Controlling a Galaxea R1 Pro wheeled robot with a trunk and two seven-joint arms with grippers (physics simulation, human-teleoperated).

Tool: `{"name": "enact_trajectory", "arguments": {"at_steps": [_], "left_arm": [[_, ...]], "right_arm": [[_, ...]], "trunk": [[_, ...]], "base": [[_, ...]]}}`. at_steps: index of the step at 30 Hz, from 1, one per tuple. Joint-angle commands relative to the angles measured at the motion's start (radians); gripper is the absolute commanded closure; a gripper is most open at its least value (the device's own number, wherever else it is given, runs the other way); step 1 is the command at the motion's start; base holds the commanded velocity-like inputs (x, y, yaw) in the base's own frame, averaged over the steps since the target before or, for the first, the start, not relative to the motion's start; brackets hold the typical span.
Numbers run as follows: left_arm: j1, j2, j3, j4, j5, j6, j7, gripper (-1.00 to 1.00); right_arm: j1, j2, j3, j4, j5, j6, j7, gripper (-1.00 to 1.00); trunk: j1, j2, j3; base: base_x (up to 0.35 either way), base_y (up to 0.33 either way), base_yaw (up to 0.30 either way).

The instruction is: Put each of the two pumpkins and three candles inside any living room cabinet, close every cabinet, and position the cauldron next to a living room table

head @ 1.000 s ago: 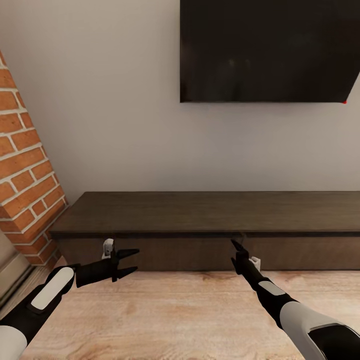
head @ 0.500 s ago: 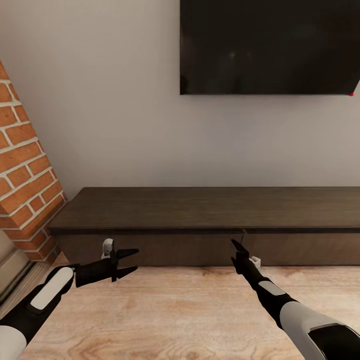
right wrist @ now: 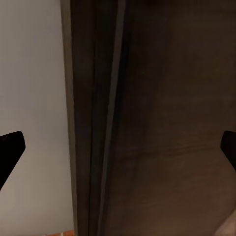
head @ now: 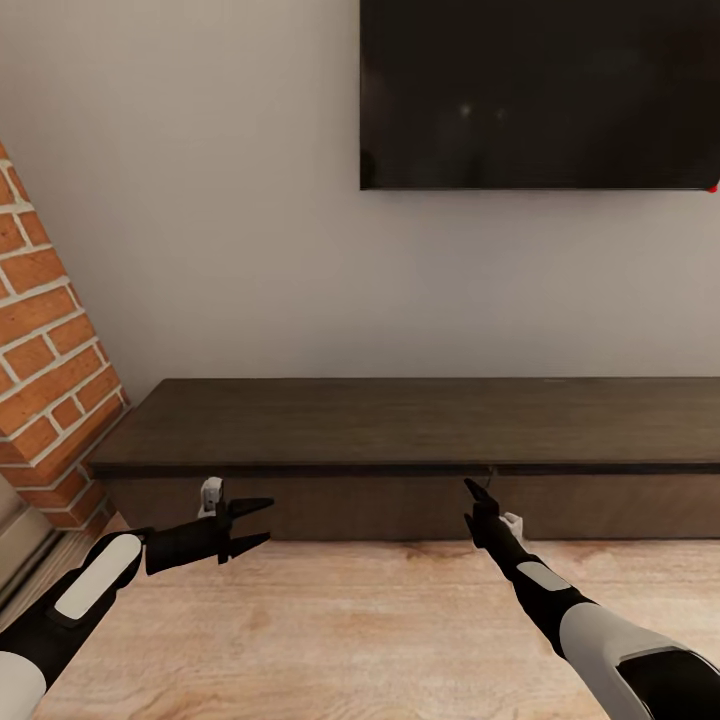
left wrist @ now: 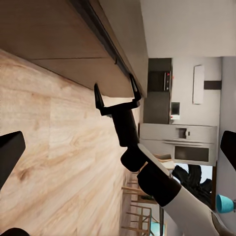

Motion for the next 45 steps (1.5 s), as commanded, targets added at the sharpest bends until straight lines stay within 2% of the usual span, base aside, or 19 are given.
{"name": "enact_trajectory", "arguments": {"at_steps": [1, 45], "left_arm": [[-0.001, 0.001, -0.003, 0.001, -0.002, 0.001, -0.007, -1.0], [-0.001, 0.002, -0.003, 0.001, -0.006, 0.001, -0.007, -1.0]], "right_arm": [[-0.001, 0.0, 0.006, 0.001, -0.01, 0.006, 0.003, -1.0], [-0.001, 0.0, 0.006, 0.001, -0.009, 0.006, 0.004, -1.0]], "trunk": [[0.0, 0.0, -0.001], [0.0, 0.0, -0.001]], "base": [[0.064, 0.0, 0.0], [0.067, -0.01, 0.0]]}}
